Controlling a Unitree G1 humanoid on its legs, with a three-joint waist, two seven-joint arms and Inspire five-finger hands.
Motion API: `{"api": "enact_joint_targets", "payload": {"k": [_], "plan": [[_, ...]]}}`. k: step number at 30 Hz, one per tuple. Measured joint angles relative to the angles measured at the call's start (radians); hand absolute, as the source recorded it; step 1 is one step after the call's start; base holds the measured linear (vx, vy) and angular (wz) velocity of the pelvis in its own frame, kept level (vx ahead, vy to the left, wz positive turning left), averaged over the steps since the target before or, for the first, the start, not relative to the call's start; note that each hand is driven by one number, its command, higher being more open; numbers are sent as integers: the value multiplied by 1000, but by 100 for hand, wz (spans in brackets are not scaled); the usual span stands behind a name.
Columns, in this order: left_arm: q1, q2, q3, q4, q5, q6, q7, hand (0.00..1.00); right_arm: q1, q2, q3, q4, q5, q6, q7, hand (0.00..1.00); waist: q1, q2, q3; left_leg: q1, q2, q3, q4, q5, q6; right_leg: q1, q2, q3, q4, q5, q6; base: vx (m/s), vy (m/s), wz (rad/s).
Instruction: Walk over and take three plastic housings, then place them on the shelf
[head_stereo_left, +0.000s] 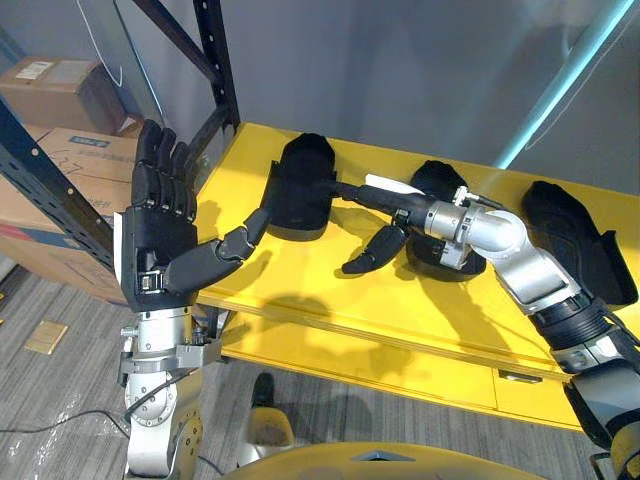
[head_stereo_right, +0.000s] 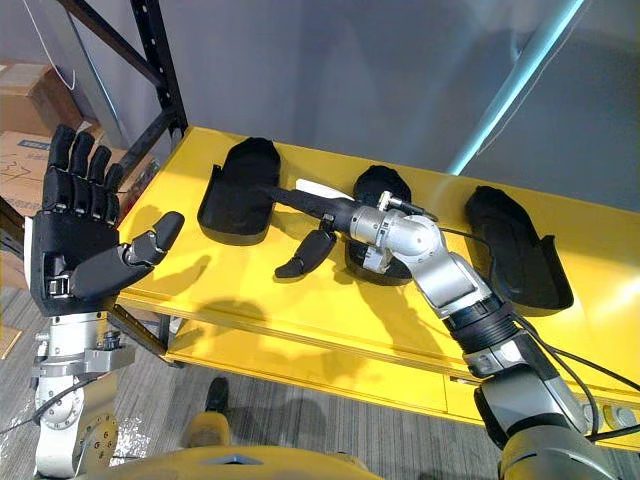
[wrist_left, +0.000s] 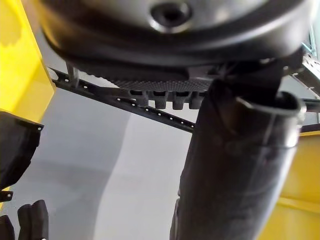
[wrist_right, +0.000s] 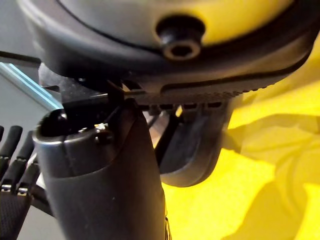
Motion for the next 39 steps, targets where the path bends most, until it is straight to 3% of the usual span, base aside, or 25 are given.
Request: {"api": "enact_joint_targets", "payload": {"k": [7,13,21,31,39], "plan": [[1,1,-2,0,0,0,-3,100,0,11,-43,-33,148,-22,-9,100,1,1,0,0,0,5,0,-1,1,-3,-1,3,0,0,0,-4,-3,-1],[1,0,-6,0,0,0,-11,100,-1,125,-105,-33,187,-75,-46,100,2,6,3,1,0,5,0,-1,2,-2,-1,3,1,0,0,0,0,0],[1,0,-14,0,-19,0,-17,100,-1,205,-16,30,181,-58,3,100,5,14,3,1,0,3,0,-1,2,-2,-1,2,1,-3,-5,0,0,0],[-3,-1,-24,-1,-146,-8,-119,100,-1,219,61,150,143,-26,46,100,9,25,5,-16,-2,-16,0,7,-5,-6,3,-15,1,-7,-6,-1,-2,5],[-8,-1,-51,-2,-173,-8,-137,100,-1,225,67,171,146,5,106,100,12,35,-3,-16,-1,-17,0,8,-5,-6,3,-15,3,-6,-5,0,-2,0]]}}
